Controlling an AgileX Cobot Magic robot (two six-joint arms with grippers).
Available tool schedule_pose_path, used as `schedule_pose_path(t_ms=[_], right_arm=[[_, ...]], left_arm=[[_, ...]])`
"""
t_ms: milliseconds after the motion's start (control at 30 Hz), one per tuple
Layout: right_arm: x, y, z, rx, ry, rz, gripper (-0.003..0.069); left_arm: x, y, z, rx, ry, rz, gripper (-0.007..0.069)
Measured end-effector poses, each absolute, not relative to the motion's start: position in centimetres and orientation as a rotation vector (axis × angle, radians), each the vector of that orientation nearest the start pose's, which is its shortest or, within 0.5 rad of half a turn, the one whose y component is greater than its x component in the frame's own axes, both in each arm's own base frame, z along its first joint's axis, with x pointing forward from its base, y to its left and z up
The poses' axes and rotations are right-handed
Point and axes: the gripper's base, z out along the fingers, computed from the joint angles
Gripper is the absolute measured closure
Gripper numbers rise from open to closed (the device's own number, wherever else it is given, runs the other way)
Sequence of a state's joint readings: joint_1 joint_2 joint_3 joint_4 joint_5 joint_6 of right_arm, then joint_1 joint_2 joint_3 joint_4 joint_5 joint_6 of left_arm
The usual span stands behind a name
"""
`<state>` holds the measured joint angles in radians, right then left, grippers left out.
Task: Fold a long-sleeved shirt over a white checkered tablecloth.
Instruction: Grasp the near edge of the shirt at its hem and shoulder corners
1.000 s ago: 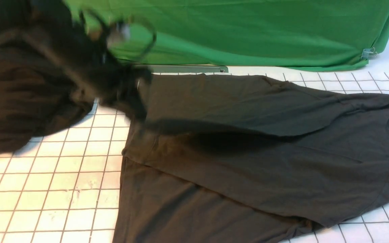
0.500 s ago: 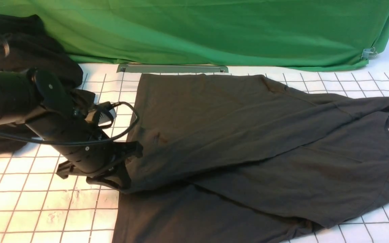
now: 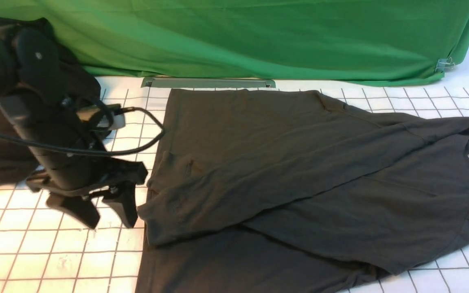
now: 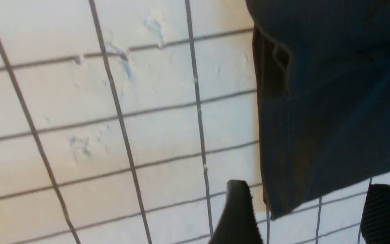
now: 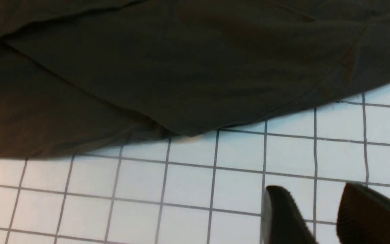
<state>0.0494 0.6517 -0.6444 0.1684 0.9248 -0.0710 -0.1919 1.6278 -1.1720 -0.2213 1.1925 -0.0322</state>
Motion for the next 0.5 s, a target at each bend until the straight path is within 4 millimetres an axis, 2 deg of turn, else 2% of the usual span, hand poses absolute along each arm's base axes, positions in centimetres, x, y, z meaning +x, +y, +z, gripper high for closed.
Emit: schedule_pose_path(t_ms=[33,133,167,200,267,333,400,500], right_arm=[[10.7,1.7,30.0,-0.084,2.407,0.199,0.0418],[10.7,1.7,30.0,-0.084,2.407,0.199,0.0418],[10.7,1.7,30.0,-0.084,2.407,0.199,0.0418],[10.7,1.7,30.0,-0.084,2.407,0.199,0.0418],[10.7,1.7,30.0,-0.084,2.406,0.199,0.0418],[10.7,1.7,30.0,-0.084,2.406,0.199,0.0418],[10.7,1.7,30.0,-0.085,2.403,0.198,0.0418],[10.7,1.7,30.0,-0.086,2.401,0.197,0.0418]], left_arm=[[27.8,-7.8,23.9,0.118,3.16,-0.343,0.0169],[26.4,-8.5,22.7,0.099,3.182,-0.376,0.0169],[25.2,-9.1,21.3,0.079,3.201,-0.39,0.017],[25.0,-9.2,21.1,0.082,3.203,-0.391,0.017],[23.1,-9.8,18.3,0.037,3.207,-0.378,0.0174],[22.6,-9.9,17.4,0.005,3.199,-0.371,0.0176],[21.7,-9.6,15.9,-0.097,3.171,-0.368,0.0179],[21.5,-9.6,15.7,-0.156,3.136,-0.391,0.0179]])
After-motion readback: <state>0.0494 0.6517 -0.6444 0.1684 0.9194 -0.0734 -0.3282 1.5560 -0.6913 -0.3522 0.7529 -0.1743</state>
